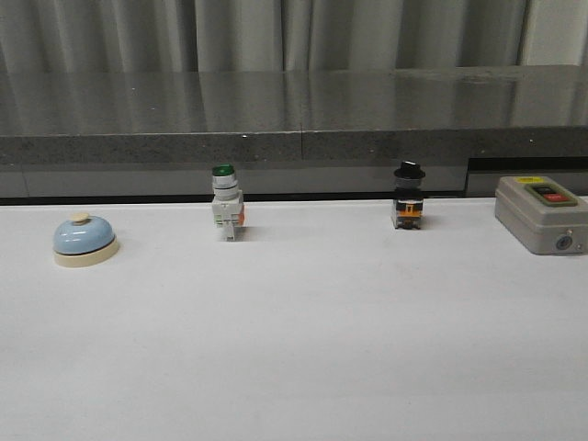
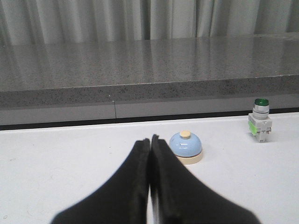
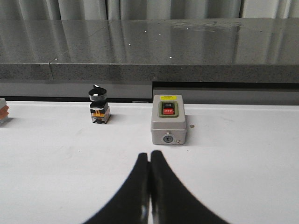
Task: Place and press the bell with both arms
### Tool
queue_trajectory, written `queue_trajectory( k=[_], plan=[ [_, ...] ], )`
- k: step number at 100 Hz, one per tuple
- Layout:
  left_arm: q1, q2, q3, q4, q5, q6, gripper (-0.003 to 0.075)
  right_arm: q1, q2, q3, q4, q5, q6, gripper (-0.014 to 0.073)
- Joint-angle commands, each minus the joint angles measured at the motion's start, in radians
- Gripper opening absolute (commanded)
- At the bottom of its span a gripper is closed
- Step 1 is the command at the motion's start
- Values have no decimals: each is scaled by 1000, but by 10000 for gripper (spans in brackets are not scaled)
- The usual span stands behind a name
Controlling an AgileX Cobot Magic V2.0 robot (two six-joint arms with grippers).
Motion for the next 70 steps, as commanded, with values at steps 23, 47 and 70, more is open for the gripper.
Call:
queue_trajectory(
  k=[23,47,70],
  plan=[
    [1,-31,40,-8,-81,-6,-20,-7,-20,-16,-8,-91,-9,-60],
    [1,-31,33,-10,-91,-6,-20,-7,-20,-16,-8,-91,-9,-60],
    [1,38,-88,-81,-15,-6,-20,-7,-20,-16,-8,-91,-9,-60]
  ],
)
